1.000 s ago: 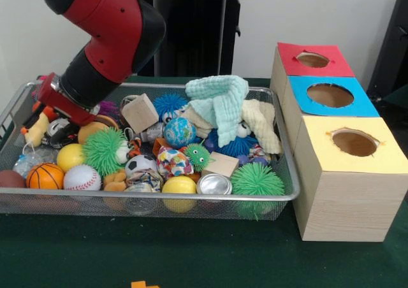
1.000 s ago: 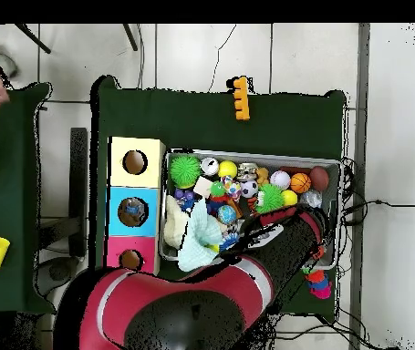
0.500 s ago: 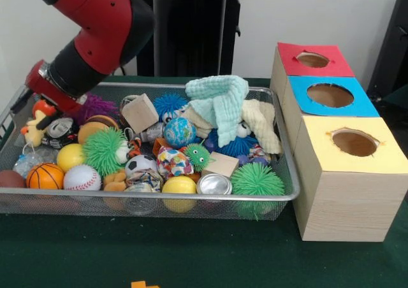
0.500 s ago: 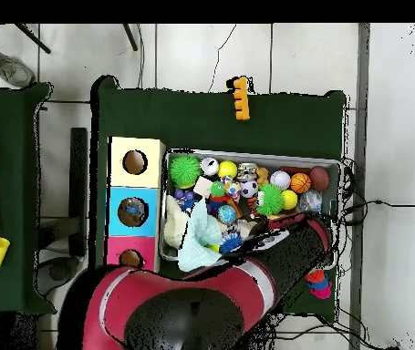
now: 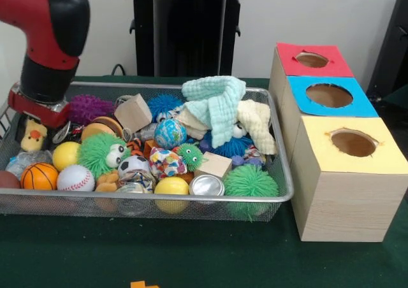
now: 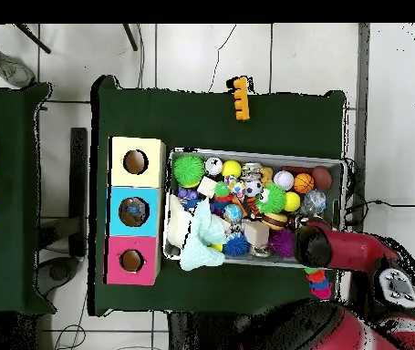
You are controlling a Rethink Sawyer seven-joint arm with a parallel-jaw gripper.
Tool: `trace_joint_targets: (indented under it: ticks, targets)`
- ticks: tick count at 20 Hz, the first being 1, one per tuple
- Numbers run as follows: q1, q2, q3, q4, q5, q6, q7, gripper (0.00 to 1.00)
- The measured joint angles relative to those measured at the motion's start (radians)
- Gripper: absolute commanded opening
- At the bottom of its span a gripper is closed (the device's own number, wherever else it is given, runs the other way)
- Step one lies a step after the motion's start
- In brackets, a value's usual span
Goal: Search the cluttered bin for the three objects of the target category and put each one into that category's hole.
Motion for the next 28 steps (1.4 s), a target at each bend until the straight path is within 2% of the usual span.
trace_joint_targets:
  ticks: [2,3,6,12,16,24,28]
  targets:
    - [-0.101,-0.031,0.106,0.036,-0.033,0.005,-0.009,1.0]
    - [-0.111,-0.033,0.117,0.04,-0.037,0.006,-0.011,1.0]
    - [-0.256,-0.054,0.264,0.087,-0.078,0.019,-0.034,1.0]
    - [-0.395,-0.059,0.411,0.118,-0.096,0.082,-0.075,1.0]
    - [-0.435,-0.057,0.464,0.118,-0.097,0.141,-0.094,1.0]
    - [-0.438,-0.056,0.486,0.104,-0.107,0.192,-0.098,1.0]
    - [-0.461,-0.051,0.519,0.101,-0.107,0.227,-0.098,1.0]
